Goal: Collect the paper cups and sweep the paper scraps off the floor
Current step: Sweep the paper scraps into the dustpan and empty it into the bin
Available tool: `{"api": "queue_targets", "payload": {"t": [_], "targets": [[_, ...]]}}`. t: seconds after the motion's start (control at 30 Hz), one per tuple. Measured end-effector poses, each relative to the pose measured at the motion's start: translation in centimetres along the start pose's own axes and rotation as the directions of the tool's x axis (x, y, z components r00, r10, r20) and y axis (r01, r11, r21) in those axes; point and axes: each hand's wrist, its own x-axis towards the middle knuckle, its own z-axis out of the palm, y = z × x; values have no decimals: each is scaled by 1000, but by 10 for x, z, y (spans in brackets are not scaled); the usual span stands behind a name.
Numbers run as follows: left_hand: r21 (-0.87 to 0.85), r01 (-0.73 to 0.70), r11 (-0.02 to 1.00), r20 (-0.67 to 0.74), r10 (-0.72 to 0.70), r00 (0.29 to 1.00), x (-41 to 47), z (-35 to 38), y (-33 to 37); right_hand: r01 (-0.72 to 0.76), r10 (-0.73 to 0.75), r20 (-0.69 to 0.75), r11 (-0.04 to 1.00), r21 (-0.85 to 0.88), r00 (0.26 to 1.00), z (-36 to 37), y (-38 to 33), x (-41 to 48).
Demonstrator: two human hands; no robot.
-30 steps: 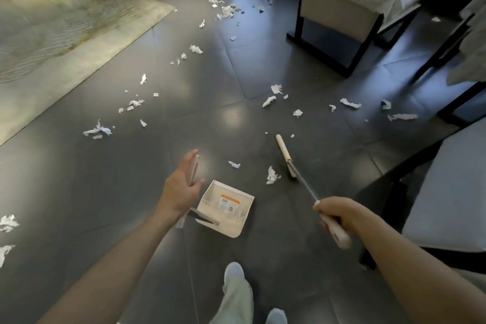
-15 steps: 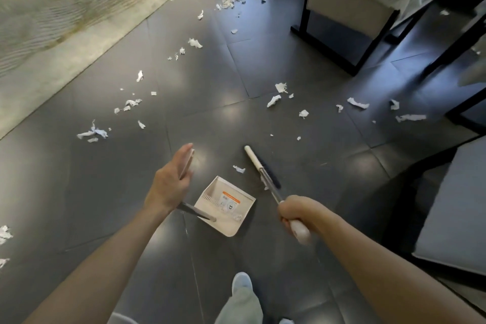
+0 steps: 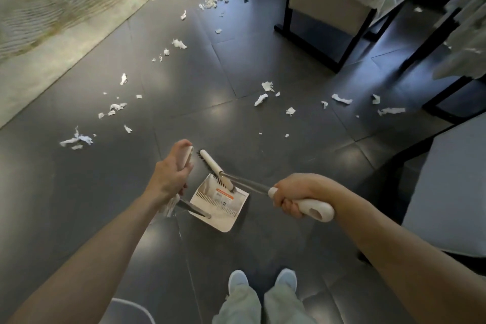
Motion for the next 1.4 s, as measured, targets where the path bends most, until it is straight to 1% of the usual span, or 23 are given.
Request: {"api": "queue_targets", "payload": {"t": [0.13, 0.27, 0.3, 0.37, 0.47, 0.57, 0.7, 0.77, 0.9, 1.0, 1.1, 1.2, 1.23, 1.3, 1.37, 1.4], "targets": [[-30, 8, 1000, -50, -9, 999, -1, 7, 10, 46, -46, -114, 999, -3, 992, -18, 4, -4], [-89, -1, 996, -68, -6, 998, 12, 13, 28, 71, -44, -217, 991, 117, 975, -49, 6, -3], [-100, -5, 995, -62, -1, 998, 16, 15, 33, 70, -38, -242, 990, 125, 969, -58, 6, -1], [-104, -18, 994, -55, 13, 998, 30, 22, 47, 69, -39, -306, 994, 88, 951, -83, 7, 4], [-49, -44, 998, -48, 41, 998, 58, 40, 74, 56, -18, -378, 994, 91, 926, -128, 10, 15], [11, -55, 998, -16, 55, 998, 89, 62, 100, 43, -19, -440, 998, 44, 898, -172, 15, 27], [53, -62, 997, 45, 60, 997, 129, 92, 132, 17, -10, -471, 1000, 11, 882, -227, 16, 37], [90, -83, 992, 73, 77, 994, 145, 104, 143, -16, -3, -476, 999, -34, 879, -249, 14, 42], [121, -84, 989, 69, 76, 995, 173, 123, 157, -90, 15, -443, 985, -148, 896, -269, 7, 57], [113, -82, 990, 46, 78, 996, 193, 132, 165, -133, 13, -370, 945, -300, 929, -263, -2, 66], [81, -56, 995, 1, 56, 998, 210, 136, 170, -108, -1, -275, 918, -383, 962, -246, -16, 71], [83, -64, 995, -2, 64, 998, 223, 138, 174, -79, -2, -196, 913, -401, 981, -232, -31, 71], [85, -75, 994, 7, 75, 997, 228, 137, 175, -62, -4, -174, 925, -374, 985, -233, -36, 70], [81, -89, 993, 25, 87, 996, 239, 134, 177, -27, -3, -126, 972, -232, 992, -242, -48, 65], [66, -94, 993, 35, 92, 995, 252, 127, 178, -25, 26, -57, 1000, 18, 998, -259, -60, 58], [59, -97, 994, 40, 94, 995, 259, 123, 178, -31, 36, -29, 989, 147, 999, -267, -65, 53]]}}
